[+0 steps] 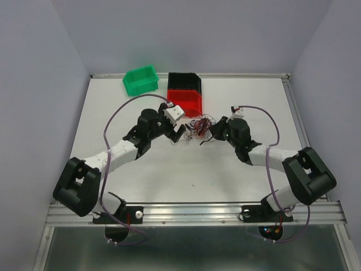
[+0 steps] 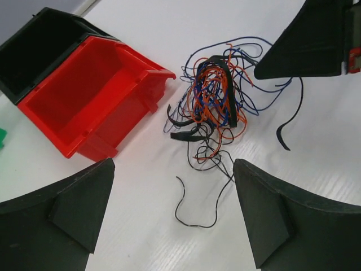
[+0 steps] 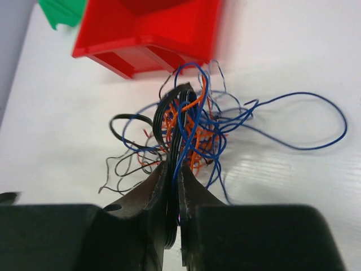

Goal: Untangle the cables

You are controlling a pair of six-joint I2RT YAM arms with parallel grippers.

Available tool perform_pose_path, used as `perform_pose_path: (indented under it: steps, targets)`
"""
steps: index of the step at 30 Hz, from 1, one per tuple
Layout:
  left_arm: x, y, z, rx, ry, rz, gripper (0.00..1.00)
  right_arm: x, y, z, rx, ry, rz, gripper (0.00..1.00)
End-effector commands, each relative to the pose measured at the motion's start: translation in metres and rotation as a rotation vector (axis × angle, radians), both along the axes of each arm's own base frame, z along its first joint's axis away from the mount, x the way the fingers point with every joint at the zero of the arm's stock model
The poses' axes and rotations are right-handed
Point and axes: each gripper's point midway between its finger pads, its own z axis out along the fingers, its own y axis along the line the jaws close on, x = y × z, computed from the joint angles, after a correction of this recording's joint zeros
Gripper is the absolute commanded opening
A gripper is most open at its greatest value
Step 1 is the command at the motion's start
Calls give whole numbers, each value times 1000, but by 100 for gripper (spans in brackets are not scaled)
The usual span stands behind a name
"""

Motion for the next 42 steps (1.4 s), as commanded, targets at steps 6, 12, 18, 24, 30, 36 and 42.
perform_pose_path:
  steps: [6, 12, 18, 24, 30, 36, 42]
  targets:
    - [42, -53, -15, 77, 54, -35, 99, 1, -6, 21, -22, -93, -23, 10]
    - [50, -84, -43, 145, 80, -75, 98, -2, -9, 21, -11, -99, -34, 4]
    - [44, -100, -48, 123, 106, -159, 98, -8, -12, 24, -6, -108, -36, 1]
    - [51, -120, -68, 128, 168, -165, 93, -10, -12, 24, -8, -119, -24, 0]
    - [54, -125, -59, 111, 150, -150, 1, -12, -19, 26, -2, -128, -63, 0]
    - [60, -77, -12, 58, 63, -23, 0, -33, -64, 50, -2, -193, -224, 0]
    - [61, -14, 41, -26, 37, 123, 0, -65, -122, 68, -22, -198, -444, 1]
